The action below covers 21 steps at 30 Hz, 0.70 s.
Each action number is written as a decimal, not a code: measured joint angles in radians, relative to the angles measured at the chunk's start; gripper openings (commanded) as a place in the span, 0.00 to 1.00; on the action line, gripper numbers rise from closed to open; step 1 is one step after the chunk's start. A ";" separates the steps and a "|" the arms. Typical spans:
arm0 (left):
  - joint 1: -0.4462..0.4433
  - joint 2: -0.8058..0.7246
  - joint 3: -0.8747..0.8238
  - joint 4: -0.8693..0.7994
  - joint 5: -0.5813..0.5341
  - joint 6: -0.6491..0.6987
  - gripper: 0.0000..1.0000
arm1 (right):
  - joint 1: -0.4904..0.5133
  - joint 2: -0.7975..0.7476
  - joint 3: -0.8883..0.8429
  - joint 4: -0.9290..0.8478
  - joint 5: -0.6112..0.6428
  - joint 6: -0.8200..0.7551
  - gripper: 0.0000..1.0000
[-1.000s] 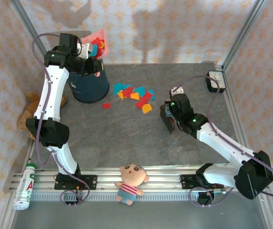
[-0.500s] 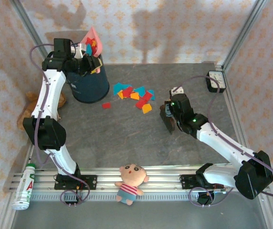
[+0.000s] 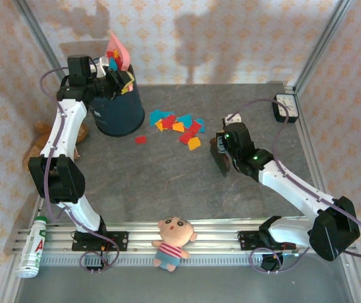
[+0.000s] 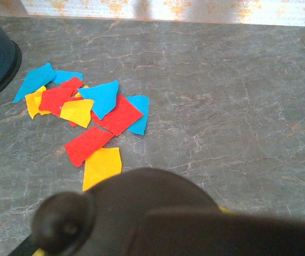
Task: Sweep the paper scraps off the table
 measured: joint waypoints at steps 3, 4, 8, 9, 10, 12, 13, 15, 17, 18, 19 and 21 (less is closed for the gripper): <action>0.000 -0.002 -0.036 0.071 0.011 -0.060 0.00 | 0.000 0.000 0.000 0.000 0.000 0.000 0.00; 0.000 -0.002 -0.047 0.093 0.014 -0.078 0.00 | 0.000 0.000 0.000 0.000 0.000 0.000 0.00; 0.000 -0.005 -0.087 0.180 0.019 -0.153 0.00 | 0.000 0.000 0.000 0.000 0.000 0.000 0.00; 0.002 -0.006 -0.100 0.211 0.021 -0.176 0.00 | 0.000 0.000 0.000 0.000 0.000 0.000 0.00; 0.002 -0.009 -0.114 0.240 0.024 -0.201 0.00 | 0.000 0.001 0.000 0.001 0.000 0.000 0.00; 0.002 -0.011 -0.138 0.296 0.029 -0.251 0.00 | 0.000 0.002 0.000 0.002 -0.001 0.000 0.00; 0.002 -0.012 -0.150 0.326 0.033 -0.274 0.00 | 0.000 0.002 0.000 0.003 -0.001 0.000 0.00; 0.002 -0.012 -0.171 0.385 0.039 -0.323 0.00 | 0.000 0.002 0.000 0.003 -0.002 0.000 0.00; 0.003 -0.013 -0.189 0.440 0.041 -0.372 0.00 | 0.000 0.002 0.000 0.003 -0.004 0.000 0.00; 0.004 -0.013 -0.197 0.467 0.041 -0.393 0.00 | 0.000 0.002 0.000 0.003 -0.004 0.000 0.00; 0.006 -0.013 -0.202 0.486 0.042 -0.409 0.00 | 0.000 0.002 0.000 0.003 -0.004 0.000 0.00; 0.009 -0.013 -0.211 0.532 0.042 -0.447 0.00 | 0.000 0.002 0.000 0.003 -0.005 0.000 0.00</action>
